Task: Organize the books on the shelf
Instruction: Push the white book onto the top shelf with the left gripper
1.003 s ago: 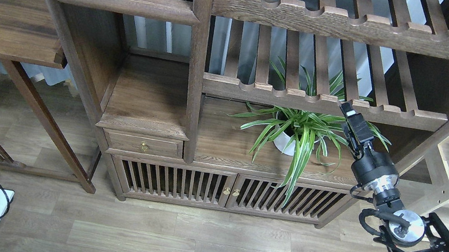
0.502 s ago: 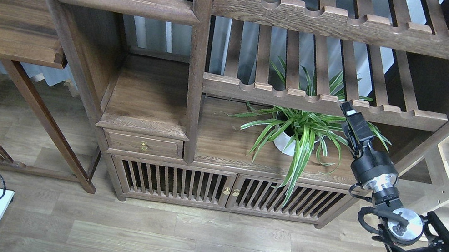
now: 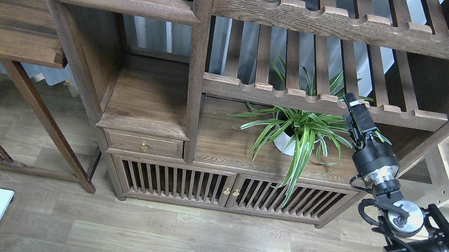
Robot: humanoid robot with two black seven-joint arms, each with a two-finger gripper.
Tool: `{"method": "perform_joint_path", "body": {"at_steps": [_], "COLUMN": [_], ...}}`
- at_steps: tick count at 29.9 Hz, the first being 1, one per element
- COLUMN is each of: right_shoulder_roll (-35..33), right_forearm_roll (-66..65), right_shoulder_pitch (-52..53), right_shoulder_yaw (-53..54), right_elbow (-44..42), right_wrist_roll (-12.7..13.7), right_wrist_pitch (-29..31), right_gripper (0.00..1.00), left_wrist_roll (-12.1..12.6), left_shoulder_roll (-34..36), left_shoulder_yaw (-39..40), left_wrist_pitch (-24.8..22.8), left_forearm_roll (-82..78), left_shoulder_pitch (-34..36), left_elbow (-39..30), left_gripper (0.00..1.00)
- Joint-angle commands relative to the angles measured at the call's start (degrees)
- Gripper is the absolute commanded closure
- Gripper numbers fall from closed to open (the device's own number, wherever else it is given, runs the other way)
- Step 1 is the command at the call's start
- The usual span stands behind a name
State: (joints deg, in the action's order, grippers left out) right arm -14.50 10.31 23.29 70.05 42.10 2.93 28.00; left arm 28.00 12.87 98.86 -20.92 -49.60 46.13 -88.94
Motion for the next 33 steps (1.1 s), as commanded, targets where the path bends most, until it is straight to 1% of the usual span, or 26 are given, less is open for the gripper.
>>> {"method": "perform_joint_path", "body": {"at_steps": [1, 7, 12, 16, 22, 27, 33], "right_shoulder_roll": [-0.3, -0.4, -0.3, -0.4, -0.5, -0.5, 0.0], "right_forearm_roll": [0.1, 0.3, 0.3, 0.3, 0.3, 0.4, 0.4], "right_shoulder_pitch": [0.1, 0.0, 0.1, 0.2, 0.3, 0.2, 0.2], "right_shoulder_yaw": [0.1, 1.0, 0.9, 0.9, 1.1, 1.1, 1.1], "right_elbow": [0.0, 0.0, 0.4, 0.6, 0.5, 0.7, 0.9], "right_wrist_roll": [-0.1, 0.0, 0.2, 0.2, 0.3, 0.2, 0.2], "right_wrist_pitch": [0.0, 0.0, 0.0, 0.0, 0.0, 0.0, 0.0], "right_gripper": [0.05, 0.05, 0.05, 0.05, 0.05, 0.05, 0.05], "left_wrist_roll": [0.0, -0.4, -1.6, -4.4, -7.2, -7.3, -7.5], "left_shoulder_roll": [0.2, 2.6, 3.1, 4.1, 4.7, 4.8, 4.8], "left_shoulder_yaw": [-0.9, -1.6, -2.5, -5.0, -9.5, -11.9, -16.1], "left_wrist_pitch": [0.4, 1.3, 1.8, 4.2, 9.7, 11.0, 11.9], "left_forearm_roll": [-0.3, -0.3, -0.5, -0.7, -0.7, -0.7, -0.8], "left_shoulder_pitch": [2.2, 2.1, 2.3, 2.5, 4.4, 5.4, 11.6], "left_elbow": [3.5, 3.9, 5.4, 7.8, 11.6, 14.6, 21.5], "left_gripper": [1.0, 1.0, 1.0, 1.0, 1.0, 1.0, 1.0]}}
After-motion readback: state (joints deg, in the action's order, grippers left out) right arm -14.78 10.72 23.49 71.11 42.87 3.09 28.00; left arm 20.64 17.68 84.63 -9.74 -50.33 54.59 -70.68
